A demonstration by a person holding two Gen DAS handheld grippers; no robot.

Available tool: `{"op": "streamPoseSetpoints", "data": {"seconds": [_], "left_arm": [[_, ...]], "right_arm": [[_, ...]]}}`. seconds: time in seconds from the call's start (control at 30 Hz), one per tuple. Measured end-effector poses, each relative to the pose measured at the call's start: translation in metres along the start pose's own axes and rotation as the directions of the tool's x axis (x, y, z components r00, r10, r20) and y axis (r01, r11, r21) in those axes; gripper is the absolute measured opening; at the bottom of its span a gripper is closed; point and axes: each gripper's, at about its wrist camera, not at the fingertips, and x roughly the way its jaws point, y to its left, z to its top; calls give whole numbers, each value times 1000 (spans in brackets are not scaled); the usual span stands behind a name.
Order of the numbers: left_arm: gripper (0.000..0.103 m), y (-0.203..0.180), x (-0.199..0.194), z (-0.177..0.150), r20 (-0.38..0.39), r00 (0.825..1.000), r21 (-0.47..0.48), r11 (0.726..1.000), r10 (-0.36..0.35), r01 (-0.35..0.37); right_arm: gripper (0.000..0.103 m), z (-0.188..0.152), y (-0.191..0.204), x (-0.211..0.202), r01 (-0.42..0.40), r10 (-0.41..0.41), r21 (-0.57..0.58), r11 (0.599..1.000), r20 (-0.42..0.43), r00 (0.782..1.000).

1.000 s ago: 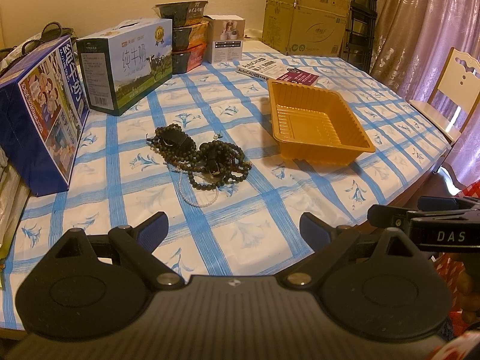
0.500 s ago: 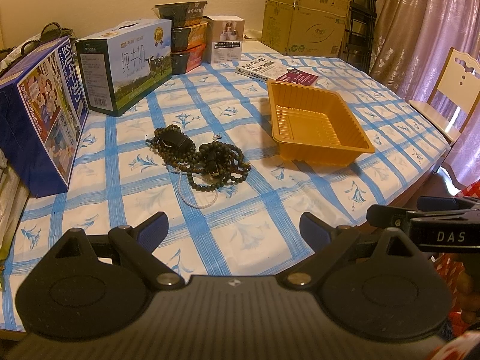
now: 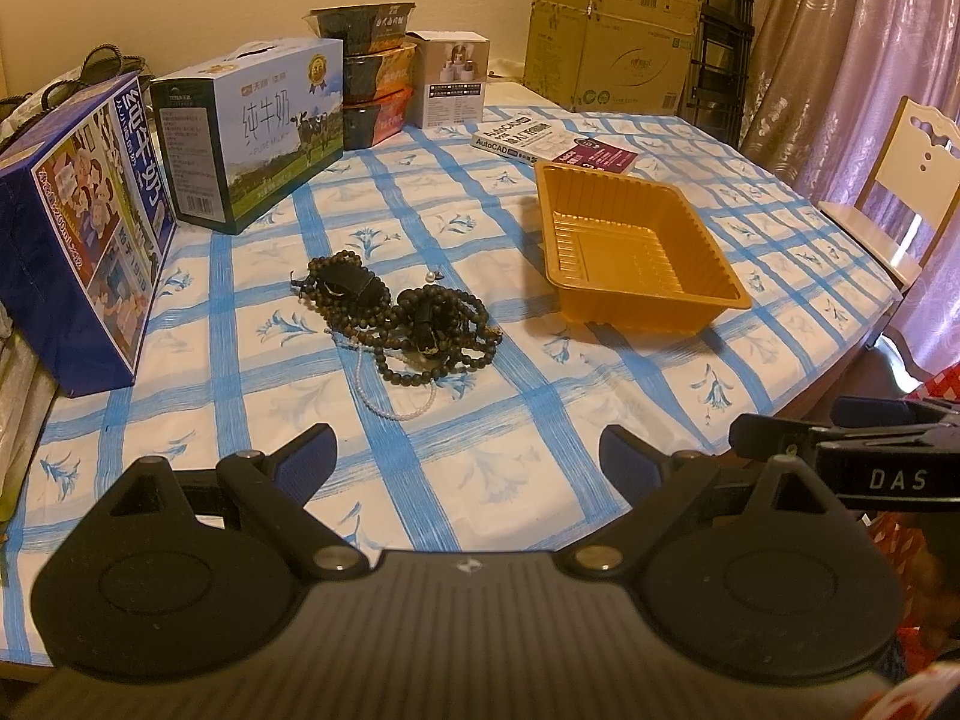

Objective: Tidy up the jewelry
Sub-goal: 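Move the right tool to the orange tray and grip its rim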

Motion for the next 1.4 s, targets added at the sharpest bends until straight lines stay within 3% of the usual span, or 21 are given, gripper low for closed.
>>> {"op": "streamPoseSetpoints", "data": {"seconds": [0.33, 0.57, 0.7, 0.87, 1.1, 1.27, 1.4], "left_arm": [[94, 8, 12, 14, 23, 1000, -24, 1000, 7, -6], [94, 15, 31, 19, 56, 998, -5, 1000, 13, -13], [94, 18, 46, 20, 63, 998, -10, 1000, 2, -2], [94, 20, 69, 23, 72, 997, -5, 1000, -5, 5], [93, 27, 109, 28, 46, 999, 2, 1000, 14, -14], [93, 31, 132, 34, 38, 999, 0, 1000, 18, -18], [91, 33, 147, 39, 23, 1000, -5, 1000, 18, -17]], "right_arm": [[103, 13, -14, 14, 35, -39, 51, 998, 77, 996], [103, 17, -41, 25, 93, -117, 123, 988, 200, 973], [94, 17, -56, 36, 105, -141, 159, 982, 238, 961], [92, 18, -70, 57, 110, -164, 202, 973, 270, 949], [82, 22, -86, 100, 163, -247, 260, 952, 332, 910], [75, 26, -107, 130, 183, -329, 380, 906, 362, 872], [66, 32, -120, 143, 170, -351, 434, 885, 379, 856]]}}
